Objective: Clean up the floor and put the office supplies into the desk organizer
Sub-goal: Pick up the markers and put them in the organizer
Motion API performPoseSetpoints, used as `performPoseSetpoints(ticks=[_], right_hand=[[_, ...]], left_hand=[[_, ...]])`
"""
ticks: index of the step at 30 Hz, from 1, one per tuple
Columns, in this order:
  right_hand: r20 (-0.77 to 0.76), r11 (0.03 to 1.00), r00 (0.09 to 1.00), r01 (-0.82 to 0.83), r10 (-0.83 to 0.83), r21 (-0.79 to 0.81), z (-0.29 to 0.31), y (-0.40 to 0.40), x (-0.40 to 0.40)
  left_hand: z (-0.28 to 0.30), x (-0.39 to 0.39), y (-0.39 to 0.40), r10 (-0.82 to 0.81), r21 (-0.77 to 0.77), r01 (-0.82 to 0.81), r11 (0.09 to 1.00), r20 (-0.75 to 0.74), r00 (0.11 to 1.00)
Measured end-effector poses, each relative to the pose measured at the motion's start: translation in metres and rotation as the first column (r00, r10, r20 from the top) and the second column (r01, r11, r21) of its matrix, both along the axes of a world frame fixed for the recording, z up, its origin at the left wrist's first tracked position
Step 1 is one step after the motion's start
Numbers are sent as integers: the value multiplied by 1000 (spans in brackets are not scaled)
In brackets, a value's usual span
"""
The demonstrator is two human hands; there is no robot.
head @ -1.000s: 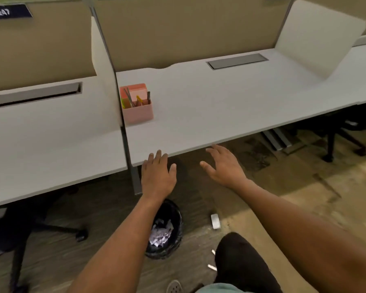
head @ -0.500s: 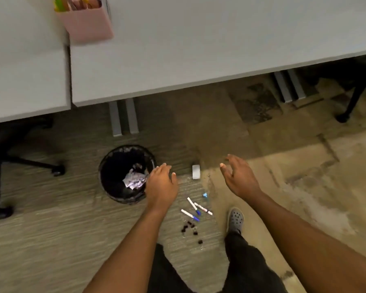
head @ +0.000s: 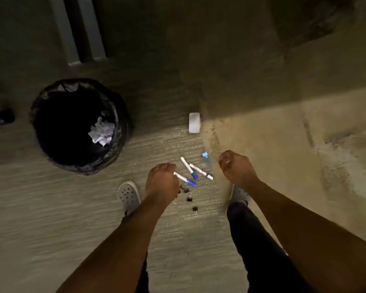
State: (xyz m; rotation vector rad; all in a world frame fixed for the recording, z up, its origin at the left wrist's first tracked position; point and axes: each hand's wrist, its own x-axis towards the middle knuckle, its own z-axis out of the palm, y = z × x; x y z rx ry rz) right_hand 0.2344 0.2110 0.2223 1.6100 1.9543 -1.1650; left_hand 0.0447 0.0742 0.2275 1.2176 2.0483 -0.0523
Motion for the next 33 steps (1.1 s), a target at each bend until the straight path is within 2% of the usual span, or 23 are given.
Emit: performPoseSetpoints(ticks=[5,9,12,16,19,22,26,30,33], right_hand=[[116,984,984,-119,134,-131,-143,-44,18],[192,981,978,-42,79,-190,-229,-91,28],[244,992,965,-73,97,-105,-276,-116,29],[327,977,927,-209,185,40,-317,-128,31],[336,967,924,-230,182,107,-328,-132,36],[281,966,945,-215,168,142,-330,-137,42],[112,992,993,8,-22,125,-318,-136,53],[-144,962,967,231,-211,146,-289,-139,51],[-170,905,914,393,-367,162,-265,-133,41]], left_hand=[[-136,3,-13,-265,-140,256,956,-47,963],[-229,24,-25,-579,-118,570,813,-78,811],[-282,39,-37,-683,-109,674,730,-104,723],[-321,55,-52,-680,-68,681,729,-174,712],[-330,54,-48,-669,16,688,726,-215,711],[-332,46,-39,-695,-4,716,698,-245,676],[-332,44,-36,-739,-48,747,664,-195,645],[-335,36,-50,-657,-104,649,754,-109,746],[-316,27,-53,-455,-131,450,883,-14,890]])
